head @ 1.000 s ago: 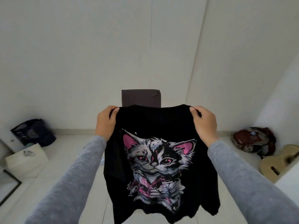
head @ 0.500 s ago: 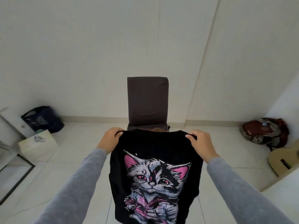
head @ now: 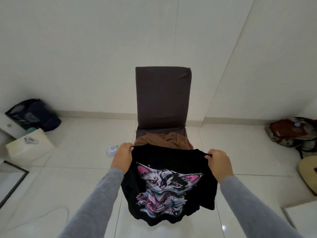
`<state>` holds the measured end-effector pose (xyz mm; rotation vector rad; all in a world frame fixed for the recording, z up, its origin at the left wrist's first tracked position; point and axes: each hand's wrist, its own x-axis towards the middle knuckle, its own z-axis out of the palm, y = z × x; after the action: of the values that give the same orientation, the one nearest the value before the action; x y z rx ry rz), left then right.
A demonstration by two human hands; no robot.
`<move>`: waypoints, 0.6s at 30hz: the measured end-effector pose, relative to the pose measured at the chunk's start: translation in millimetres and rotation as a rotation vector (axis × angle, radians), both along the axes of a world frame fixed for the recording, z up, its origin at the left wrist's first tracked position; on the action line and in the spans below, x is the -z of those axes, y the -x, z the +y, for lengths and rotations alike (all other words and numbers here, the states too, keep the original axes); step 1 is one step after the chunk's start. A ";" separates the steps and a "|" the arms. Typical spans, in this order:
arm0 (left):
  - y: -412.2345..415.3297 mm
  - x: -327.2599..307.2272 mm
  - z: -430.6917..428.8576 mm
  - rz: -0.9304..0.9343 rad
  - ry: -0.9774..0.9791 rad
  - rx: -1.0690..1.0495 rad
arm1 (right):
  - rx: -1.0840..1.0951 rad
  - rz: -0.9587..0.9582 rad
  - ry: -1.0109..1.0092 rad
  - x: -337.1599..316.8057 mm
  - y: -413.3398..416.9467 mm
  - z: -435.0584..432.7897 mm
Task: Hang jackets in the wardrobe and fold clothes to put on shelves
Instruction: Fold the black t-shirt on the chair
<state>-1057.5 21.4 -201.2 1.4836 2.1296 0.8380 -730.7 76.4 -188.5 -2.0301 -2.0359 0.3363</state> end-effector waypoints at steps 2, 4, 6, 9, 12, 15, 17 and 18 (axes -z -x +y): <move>8.8 9.1 21.9 0.007 0.023 0.007 | 0.001 -0.108 0.005 12.2 9.9 16.4; 15.2 12.7 39.1 0.001 0.044 0.006 | 0.024 -0.123 0.023 23.2 16.6 28.6; 20.1 15.2 56.2 -0.003 0.055 0.018 | 0.044 -0.129 0.039 28.6 22.3 42.8; 29.1 20.0 83.9 -0.011 0.063 0.010 | 0.047 -0.146 0.028 28.9 32.5 71.8; 33.9 25.4 114.8 -0.003 0.090 -0.026 | 0.056 -0.156 0.025 31.9 40.7 103.9; 37.2 34.0 149.3 -0.004 0.110 -0.062 | 0.061 -0.115 0.008 41.4 47.2 136.2; 41.7 41.9 173.2 -0.021 0.114 -0.060 | 0.051 -0.021 0.018 49.9 52.6 158.3; 44.6 47.0 186.9 -0.020 0.131 -0.063 | 0.050 0.039 0.033 55.1 56.7 172.0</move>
<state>-1102.1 208.2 -248.2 1.3432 2.1826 0.7162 -787.4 248.5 -243.6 -2.0732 -1.9658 0.3984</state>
